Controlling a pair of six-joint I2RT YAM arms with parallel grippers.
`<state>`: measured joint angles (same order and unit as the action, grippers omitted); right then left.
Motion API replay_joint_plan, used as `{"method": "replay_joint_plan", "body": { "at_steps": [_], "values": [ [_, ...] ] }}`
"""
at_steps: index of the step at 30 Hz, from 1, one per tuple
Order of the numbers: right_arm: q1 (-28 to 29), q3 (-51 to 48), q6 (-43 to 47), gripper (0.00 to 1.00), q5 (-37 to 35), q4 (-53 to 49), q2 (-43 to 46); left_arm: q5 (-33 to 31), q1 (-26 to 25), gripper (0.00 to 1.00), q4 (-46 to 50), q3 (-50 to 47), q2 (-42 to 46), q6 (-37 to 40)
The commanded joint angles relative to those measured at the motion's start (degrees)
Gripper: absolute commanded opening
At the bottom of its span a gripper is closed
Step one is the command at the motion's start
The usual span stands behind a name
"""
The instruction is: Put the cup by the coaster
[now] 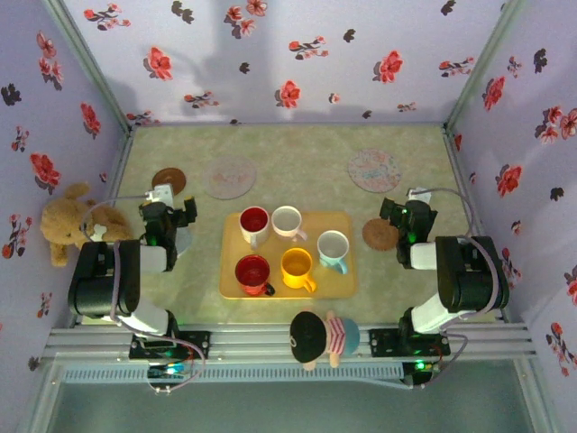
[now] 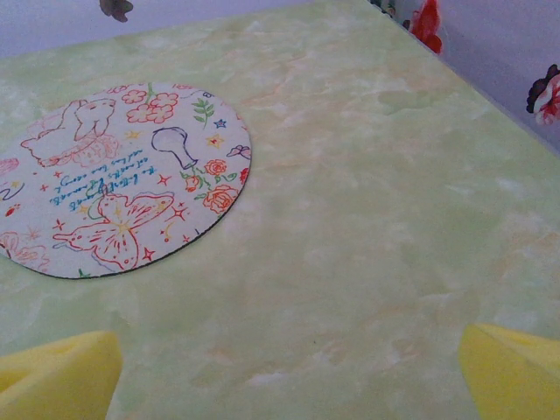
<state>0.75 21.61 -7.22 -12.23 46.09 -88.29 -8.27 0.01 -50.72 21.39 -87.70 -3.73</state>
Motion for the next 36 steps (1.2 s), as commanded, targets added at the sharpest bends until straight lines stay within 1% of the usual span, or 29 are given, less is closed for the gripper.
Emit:
{"method": "replay_joint_plan", "body": {
  "at_steps": [1, 22, 26, 30, 36],
  "values": [
    [0.12, 1.04, 0.68, 0.99, -0.78, 1.65, 0.11, 0.56, -0.27, 1.0, 0.23, 1.29, -0.63, 1.6],
    [0.1, 0.85, 0.72, 1.0, -0.78, 2.0, 0.26, 0.62, -0.27, 1.0, 0.06, 1.11, -0.5, 1.55],
    [0.12, 1.45, -0.2, 0.99, -3.01, -0.56, 2.15, 0.42, -0.27, 1.0, 0.27, 0.94, 0.42, 1.61],
    [0.51, 2.03, 0.1, 0.99, -3.75, -3.91, 4.94, 0.28, -0.27, 1.0, 3.65, 0.84, 4.81, 1.58],
    [1.2, 5.23, 0.63, 0.99, -4.91, -13.65, 11.0, 0.29, -0.27, 1.0, 13.29, 2.0, 15.85, 1.59]
  ]
}}
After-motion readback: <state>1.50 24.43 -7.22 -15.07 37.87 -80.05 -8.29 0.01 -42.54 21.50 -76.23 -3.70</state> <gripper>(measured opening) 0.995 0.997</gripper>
